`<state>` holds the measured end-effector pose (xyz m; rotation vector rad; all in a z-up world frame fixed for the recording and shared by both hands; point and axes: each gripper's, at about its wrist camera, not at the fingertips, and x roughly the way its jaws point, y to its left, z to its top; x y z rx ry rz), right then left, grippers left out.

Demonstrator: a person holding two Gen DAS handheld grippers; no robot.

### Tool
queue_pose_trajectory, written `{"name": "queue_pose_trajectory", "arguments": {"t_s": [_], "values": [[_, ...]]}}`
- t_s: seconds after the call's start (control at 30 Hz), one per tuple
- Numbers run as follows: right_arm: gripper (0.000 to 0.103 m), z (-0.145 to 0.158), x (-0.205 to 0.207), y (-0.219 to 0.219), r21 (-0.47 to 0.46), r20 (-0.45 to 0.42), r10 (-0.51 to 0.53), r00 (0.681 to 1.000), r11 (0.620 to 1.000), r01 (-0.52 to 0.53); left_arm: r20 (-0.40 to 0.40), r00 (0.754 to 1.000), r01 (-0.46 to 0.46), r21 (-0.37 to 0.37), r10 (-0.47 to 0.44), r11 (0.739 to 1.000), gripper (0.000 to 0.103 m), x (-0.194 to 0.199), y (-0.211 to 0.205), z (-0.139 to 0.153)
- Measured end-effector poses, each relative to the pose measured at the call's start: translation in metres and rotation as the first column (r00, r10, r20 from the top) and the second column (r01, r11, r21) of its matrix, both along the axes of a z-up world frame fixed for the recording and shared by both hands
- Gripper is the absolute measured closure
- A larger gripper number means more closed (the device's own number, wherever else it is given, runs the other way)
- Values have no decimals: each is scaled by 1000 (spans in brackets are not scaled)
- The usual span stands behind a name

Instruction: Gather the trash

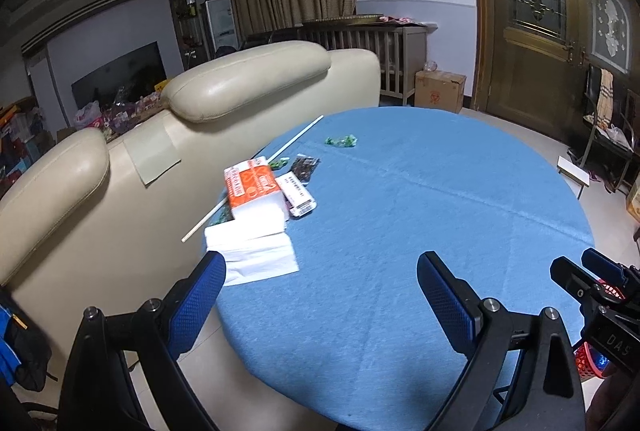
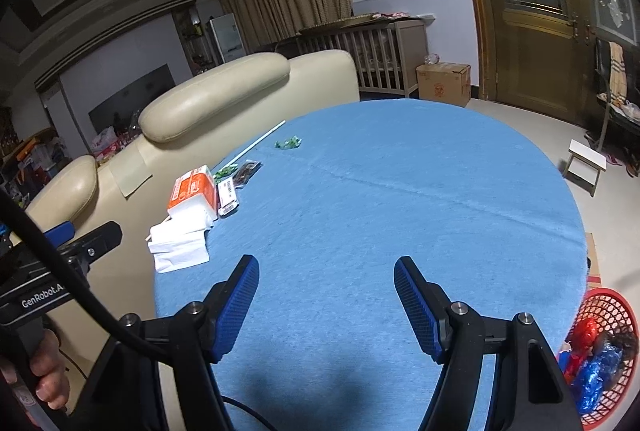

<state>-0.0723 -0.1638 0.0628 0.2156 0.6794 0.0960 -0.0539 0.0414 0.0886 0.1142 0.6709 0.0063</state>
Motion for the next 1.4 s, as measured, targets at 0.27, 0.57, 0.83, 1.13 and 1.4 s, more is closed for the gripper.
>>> {"name": "queue_pose_trajectory", "arguments": {"t_s": [0.27, 0.57, 0.83, 1.13, 1.4], "values": [[29, 1, -24, -45, 25, 26, -62, 998, 998, 62, 25, 998, 62, 45, -63, 997, 7, -16, -52, 11], [29, 4, -61, -92, 73, 70, -130, 989, 989, 125, 74, 985, 151, 102, -159, 983, 7, -44, -107, 27], [29, 7, -88, -116, 79, 96, -186, 978, 981, 179, 97, 966, 229, 120, -242, 966, 7, -62, -138, 35], [29, 16, -90, -112, 42, 106, -216, 971, 976, 213, 110, 960, 251, 72, -258, 965, 7, -57, -125, 39], [29, 21, -70, -79, -38, 96, -168, 981, 984, 173, 96, 970, 222, 13, -222, 975, 7, -36, -95, 30]]}}
